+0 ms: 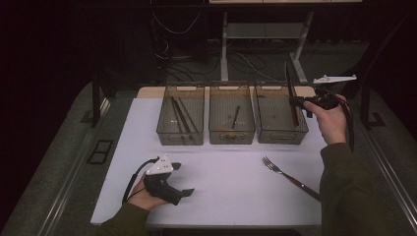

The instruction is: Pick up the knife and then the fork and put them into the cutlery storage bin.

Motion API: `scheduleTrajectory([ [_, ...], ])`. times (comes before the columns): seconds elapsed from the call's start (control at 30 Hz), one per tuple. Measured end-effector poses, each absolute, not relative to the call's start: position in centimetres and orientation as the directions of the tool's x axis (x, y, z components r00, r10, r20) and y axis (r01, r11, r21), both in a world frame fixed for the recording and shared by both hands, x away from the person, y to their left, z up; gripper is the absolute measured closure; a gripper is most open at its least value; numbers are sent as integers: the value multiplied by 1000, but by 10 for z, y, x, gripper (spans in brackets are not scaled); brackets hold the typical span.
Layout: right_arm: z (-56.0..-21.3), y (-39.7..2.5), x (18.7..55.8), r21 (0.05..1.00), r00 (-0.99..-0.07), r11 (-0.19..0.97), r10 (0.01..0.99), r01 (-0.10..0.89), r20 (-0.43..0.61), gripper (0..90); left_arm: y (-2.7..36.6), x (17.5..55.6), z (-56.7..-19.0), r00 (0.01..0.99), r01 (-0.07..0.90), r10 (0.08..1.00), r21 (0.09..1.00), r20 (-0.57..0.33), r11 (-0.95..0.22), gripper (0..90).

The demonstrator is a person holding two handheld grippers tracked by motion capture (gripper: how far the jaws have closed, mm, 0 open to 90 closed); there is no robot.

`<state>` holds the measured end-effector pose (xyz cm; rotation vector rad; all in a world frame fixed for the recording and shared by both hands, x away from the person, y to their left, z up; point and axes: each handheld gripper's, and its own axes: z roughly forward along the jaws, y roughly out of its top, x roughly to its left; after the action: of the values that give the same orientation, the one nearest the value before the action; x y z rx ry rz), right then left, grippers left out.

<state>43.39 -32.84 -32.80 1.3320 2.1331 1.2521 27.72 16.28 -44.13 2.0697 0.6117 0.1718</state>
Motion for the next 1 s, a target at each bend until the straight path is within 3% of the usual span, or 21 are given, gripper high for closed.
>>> scheduleTrajectory([
  [0.3, -354, -331, 451, 752, -445, 169, 877, 637, 180, 779, 162, 277, -441, 867, 356, 483, 828, -120, -433, 0],
  [1.0, -397, -330, 456, 637, -433, 288, 898, 715, 80, 777, 162, 277, -442, 872, 353, 475, 825, -118, -442, 0],
])
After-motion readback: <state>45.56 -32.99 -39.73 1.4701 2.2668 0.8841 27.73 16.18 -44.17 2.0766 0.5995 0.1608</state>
